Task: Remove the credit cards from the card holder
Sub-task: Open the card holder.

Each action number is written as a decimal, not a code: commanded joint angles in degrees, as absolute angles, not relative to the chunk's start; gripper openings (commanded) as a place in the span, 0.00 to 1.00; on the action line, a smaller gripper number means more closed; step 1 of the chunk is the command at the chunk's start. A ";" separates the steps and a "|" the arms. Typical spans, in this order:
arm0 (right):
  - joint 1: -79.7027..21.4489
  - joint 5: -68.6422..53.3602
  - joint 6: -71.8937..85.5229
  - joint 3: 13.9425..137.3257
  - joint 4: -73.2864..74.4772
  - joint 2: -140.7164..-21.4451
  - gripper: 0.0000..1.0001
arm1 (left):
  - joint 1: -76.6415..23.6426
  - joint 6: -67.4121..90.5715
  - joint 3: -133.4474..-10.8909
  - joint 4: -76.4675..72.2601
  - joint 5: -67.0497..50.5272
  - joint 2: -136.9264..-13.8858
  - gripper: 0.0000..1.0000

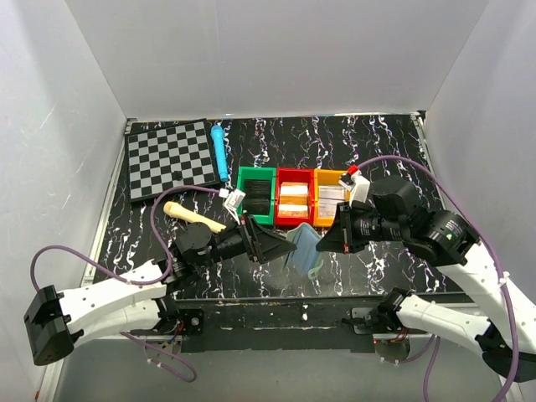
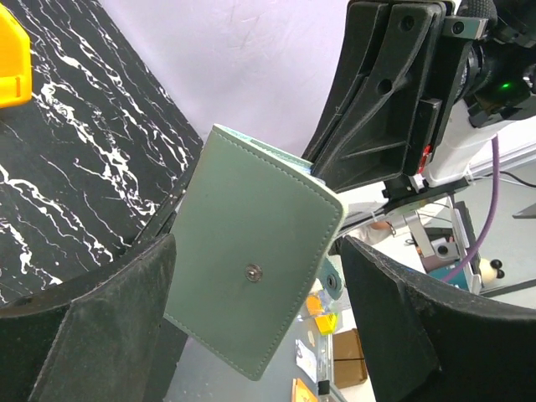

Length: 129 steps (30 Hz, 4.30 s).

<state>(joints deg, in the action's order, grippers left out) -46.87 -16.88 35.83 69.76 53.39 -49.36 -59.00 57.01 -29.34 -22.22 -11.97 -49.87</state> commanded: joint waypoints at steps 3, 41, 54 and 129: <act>-46.76 -11.52 33.84 74.09 61.08 -52.11 0.01 | -59.06 55.46 -31.11 -20.13 -9.32 -51.24 0.80; -46.76 -20.21 36.56 66.54 50.19 -49.92 0.37 | -59.68 56.86 -38.49 -8.45 -8.44 -58.45 0.00; -46.76 -22.68 37.44 63.11 47.81 -49.48 0.38 | -59.68 59.06 -41.05 -3.34 -4.05 -54.76 0.00; -46.32 -22.06 39.02 61.70 42.28 -46.85 0.37 | -59.59 60.21 -36.74 -9.05 -6.59 -50.98 0.00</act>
<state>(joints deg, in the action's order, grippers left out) -46.50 -23.64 39.20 61.23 43.51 -46.87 -59.44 60.05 -36.32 -5.26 -4.34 -52.82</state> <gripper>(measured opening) 0.332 0.034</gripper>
